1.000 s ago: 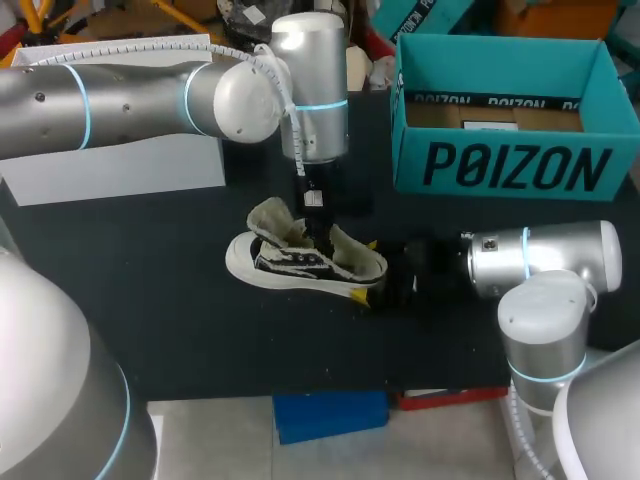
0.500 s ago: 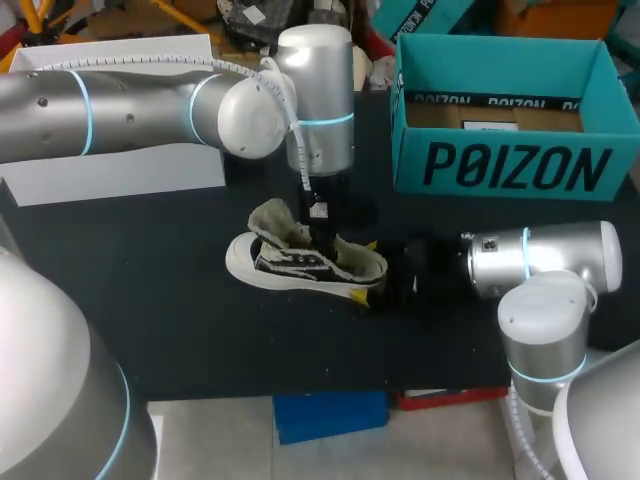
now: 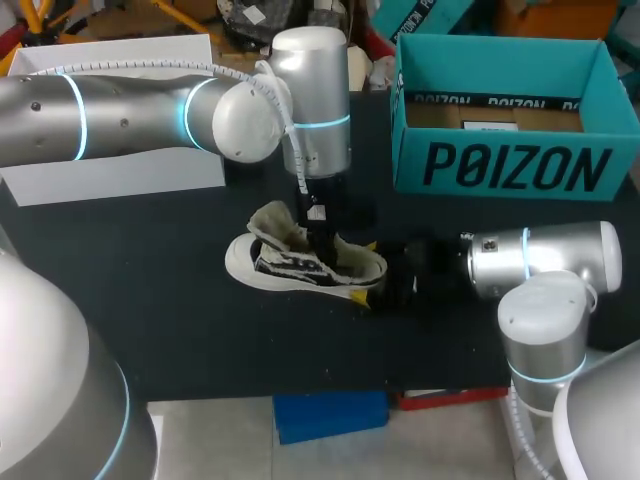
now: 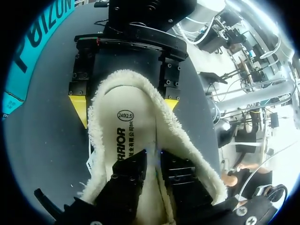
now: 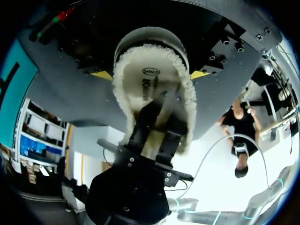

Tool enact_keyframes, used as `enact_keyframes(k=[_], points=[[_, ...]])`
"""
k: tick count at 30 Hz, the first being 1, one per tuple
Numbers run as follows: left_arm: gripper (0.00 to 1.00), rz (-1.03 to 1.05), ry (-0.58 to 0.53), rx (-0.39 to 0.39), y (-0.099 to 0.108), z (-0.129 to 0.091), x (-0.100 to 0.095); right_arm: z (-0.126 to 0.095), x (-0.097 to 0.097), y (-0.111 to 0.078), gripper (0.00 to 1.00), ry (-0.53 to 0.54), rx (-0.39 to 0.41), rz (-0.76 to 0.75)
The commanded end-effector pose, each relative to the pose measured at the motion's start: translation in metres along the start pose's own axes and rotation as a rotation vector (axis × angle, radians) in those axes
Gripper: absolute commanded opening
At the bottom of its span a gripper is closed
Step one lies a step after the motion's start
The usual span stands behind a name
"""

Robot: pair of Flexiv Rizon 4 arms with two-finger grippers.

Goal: Take the shoe out of the shoebox, open the shoe tongue, remove and reinsert the insole, then place the shoe into the shoebox

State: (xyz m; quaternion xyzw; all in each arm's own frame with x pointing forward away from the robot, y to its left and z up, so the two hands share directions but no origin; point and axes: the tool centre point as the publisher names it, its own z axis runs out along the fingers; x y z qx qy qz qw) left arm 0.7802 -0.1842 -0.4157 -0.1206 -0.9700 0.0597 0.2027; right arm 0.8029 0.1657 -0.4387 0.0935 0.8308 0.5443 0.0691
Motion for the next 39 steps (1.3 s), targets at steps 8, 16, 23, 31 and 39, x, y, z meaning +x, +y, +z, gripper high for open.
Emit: enact_keyframes(k=[8,16,23,31,39], points=[[0.2,-0.018,-0.162,-0.056,0.005,0.016,-0.002,0.001,-0.001,-0.001,0.0,-0.001,0.0,0.002],[0.19,-0.007,-0.378,-0.131,0.012,0.021,-0.012,0.001,-0.001,-0.001,0.0,-0.001,0.0,0.002],[0.2,-0.017,-0.599,-0.19,0.025,0.029,-0.024,0.001,-0.001,-0.001,0.0,-0.001,0.0,0.002],[0.34,-0.057,-0.757,-0.166,0.037,0.031,-0.042,0.001,-0.001,-0.001,0.0,-0.001,0.0,0.002],[0.31,-0.094,-0.918,-0.074,0.045,0.022,-0.063,0.001,-0.001,-0.001,0.0,-0.001,0.0,0.002]])
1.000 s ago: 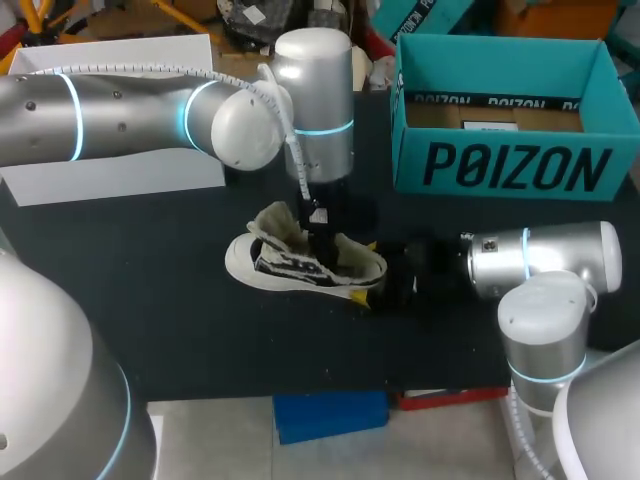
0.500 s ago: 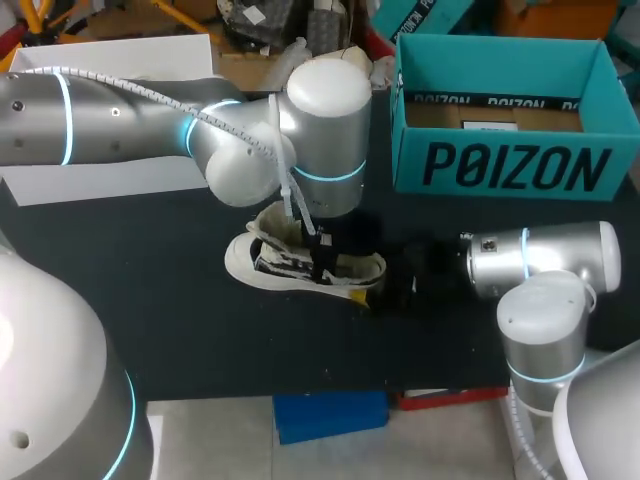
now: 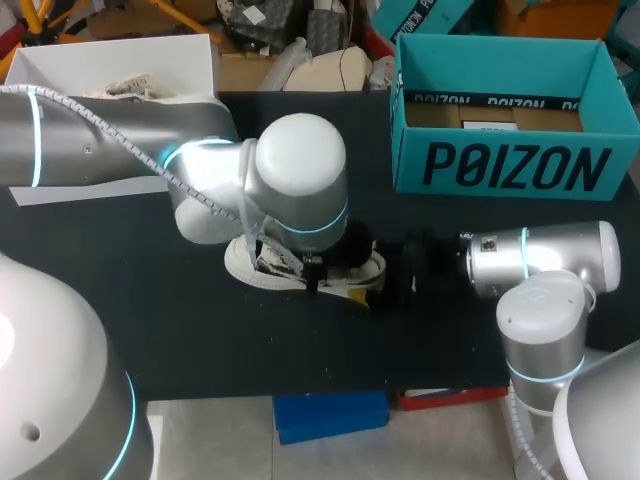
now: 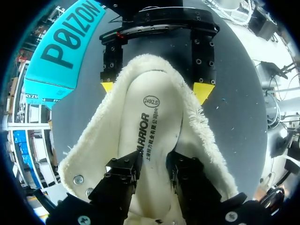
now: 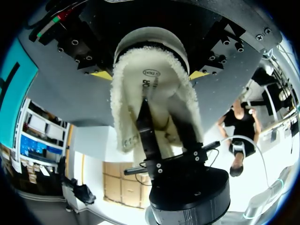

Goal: Take the shoe out of the shoebox, open the shoe tongue, remove and reinsert the insole, then place the shoe into the shoebox

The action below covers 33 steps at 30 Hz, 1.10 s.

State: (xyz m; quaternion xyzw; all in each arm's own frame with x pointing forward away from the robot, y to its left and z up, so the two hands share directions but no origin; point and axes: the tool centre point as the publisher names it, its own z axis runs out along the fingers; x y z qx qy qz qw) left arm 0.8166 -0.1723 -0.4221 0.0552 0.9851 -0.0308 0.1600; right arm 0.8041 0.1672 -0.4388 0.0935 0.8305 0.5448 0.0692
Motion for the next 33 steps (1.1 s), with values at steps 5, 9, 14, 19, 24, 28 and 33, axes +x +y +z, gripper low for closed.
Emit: enact_keyframes(k=[5,9,14,19,24,28,33], points=[[0.33,-0.05,-0.261,0.124,0.016,0.045,-0.016,0.0,0.0,-0.002,0.0,-0.001,0.001,0.002],[0.33,-0.052,-0.262,0.172,0.011,0.044,-0.019,0.0,0.0,-0.002,0.0,-0.001,0.001,0.002],[0.32,-0.042,-0.244,0.186,0.004,0.046,-0.015,0.0,0.0,-0.002,0.0,-0.001,0.001,0.002],[0.0,-0.032,-0.2,0.18,-0.001,0.046,-0.014,0.0,0.0,-0.002,0.0,-0.001,0.001,0.002],[0.0,-0.002,-0.161,0.139,-0.006,0.044,-0.013,0.0,0.0,-0.002,0.0,-0.001,0.001,0.002],[0.0,-0.015,-0.118,0.154,-0.005,0.033,-0.014,0.0,0.0,-0.002,0.0,-0.001,0.001,0.002],[0.0,-0.017,-0.01,0.188,-0.007,0.011,-0.015,0.0,0.0,-0.002,0.0,-0.001,0.001,0.002]])
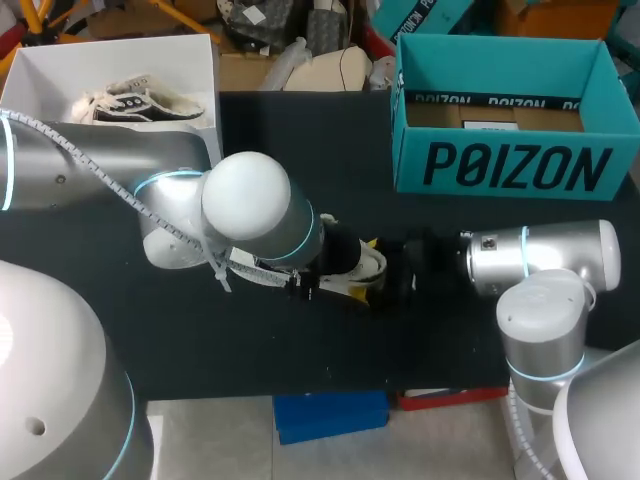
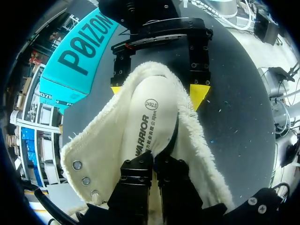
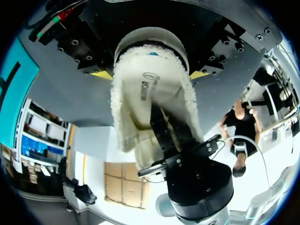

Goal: Take the shoe out of the shoebox, open the shoe tongue, remove and reinsert the insole, then place the shoe into the shoebox

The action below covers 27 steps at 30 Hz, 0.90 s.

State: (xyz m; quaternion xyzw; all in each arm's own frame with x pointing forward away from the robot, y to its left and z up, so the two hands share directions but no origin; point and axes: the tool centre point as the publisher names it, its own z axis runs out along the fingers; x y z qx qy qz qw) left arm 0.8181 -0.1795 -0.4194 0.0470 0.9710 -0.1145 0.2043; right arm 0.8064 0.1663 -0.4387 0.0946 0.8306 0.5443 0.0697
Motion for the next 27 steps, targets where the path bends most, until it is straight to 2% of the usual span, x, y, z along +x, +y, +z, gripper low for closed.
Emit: enact_keyframes(k=[1,3,11,17,23,27], points=[[0.0,0.003,0.129,0.039,0.001,0.01,-0.01,0.0,0.002,-0.001,0.0,0.001,0.0,0.0],[0.0,0.011,0.13,0.036,-0.001,0.003,-0.01,0.0,0.002,-0.001,0.0,0.001,0.0,0.0],[0.0,-0.062,0.205,0.105,-0.004,-0.026,-0.017,0.0,0.002,-0.001,0.0,0.001,0.0,0.0],[0.0,-0.053,0.213,0.13,-0.009,-0.039,-0.018,0.0,0.002,-0.001,0.0,0.001,0.0,0.0],[0.0,-0.039,0.263,0.2,-0.021,-0.047,-0.008,0.0,0.002,-0.001,0.0,0.001,0.0,0.0],[0.0,-0.02,0.282,0.194,-0.027,-0.04,0.0,0.0,0.002,-0.001,0.0,0.001,0.0,0.0]])
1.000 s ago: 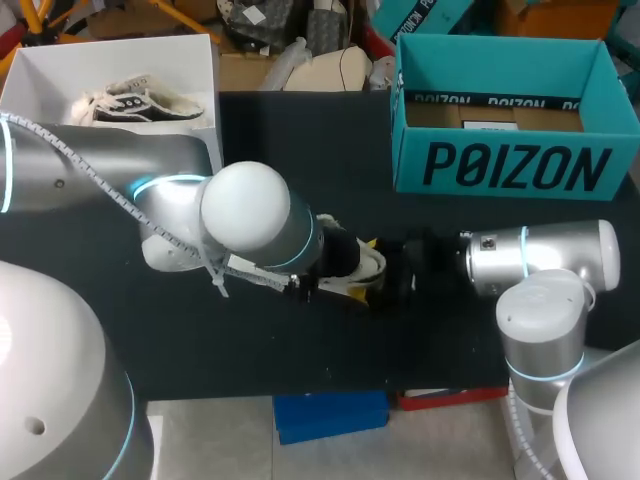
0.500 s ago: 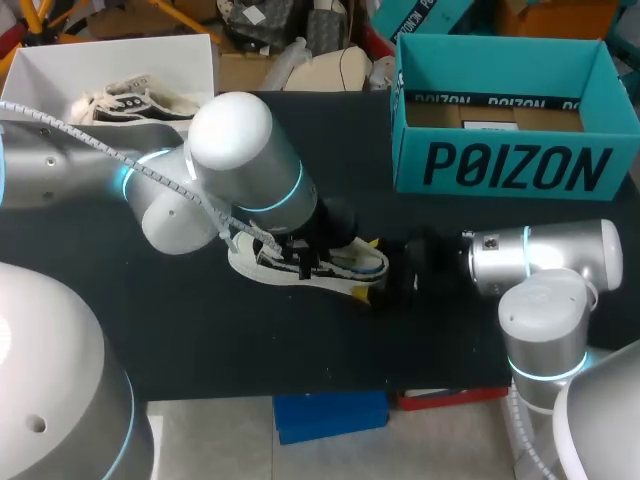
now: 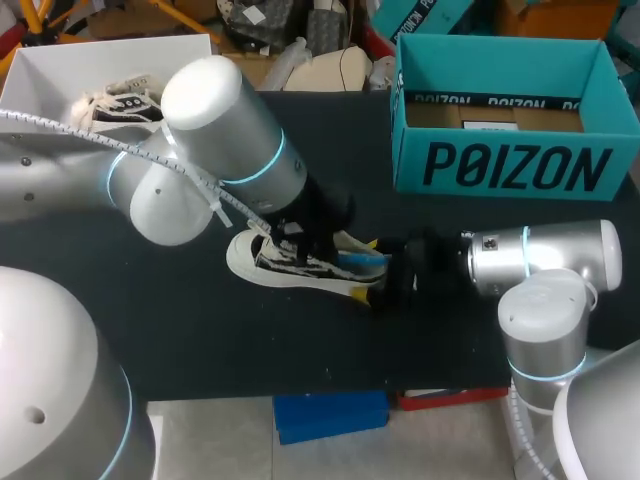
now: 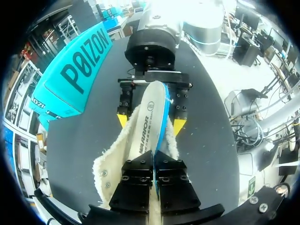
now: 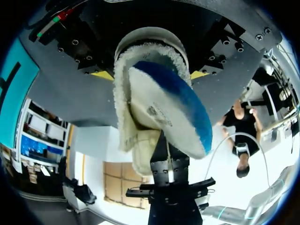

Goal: Take the shoe out of the shoebox, open the shoe tongue, remove and reinsert the insole, then place the shoe into the shoebox

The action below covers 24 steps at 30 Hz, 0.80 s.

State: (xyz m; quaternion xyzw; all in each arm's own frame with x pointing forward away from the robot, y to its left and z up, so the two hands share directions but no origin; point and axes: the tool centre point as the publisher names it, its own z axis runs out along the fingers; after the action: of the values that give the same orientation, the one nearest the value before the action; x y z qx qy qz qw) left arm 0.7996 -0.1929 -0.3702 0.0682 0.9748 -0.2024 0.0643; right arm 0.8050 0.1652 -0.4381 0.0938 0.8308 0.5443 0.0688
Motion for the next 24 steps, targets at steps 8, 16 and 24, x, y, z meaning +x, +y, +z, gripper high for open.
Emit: enact_keyframes(k=[8,16,24], points=[[0.0,0.014,0.05,0.023,0.003,0.018,0.001,0.002,0.001,-0.001,0.0,-0.001,0.0,0.001],[0.48,0.052,0.017,0.037,0.004,0.015,0.004,0.002,0.001,-0.001,0.0,-0.001,0.0,0.001],[0.42,0.154,-0.058,0.012,0.0,0.023,0.008,0.002,0.001,-0.001,0.0,-0.001,0.0,0.001]])
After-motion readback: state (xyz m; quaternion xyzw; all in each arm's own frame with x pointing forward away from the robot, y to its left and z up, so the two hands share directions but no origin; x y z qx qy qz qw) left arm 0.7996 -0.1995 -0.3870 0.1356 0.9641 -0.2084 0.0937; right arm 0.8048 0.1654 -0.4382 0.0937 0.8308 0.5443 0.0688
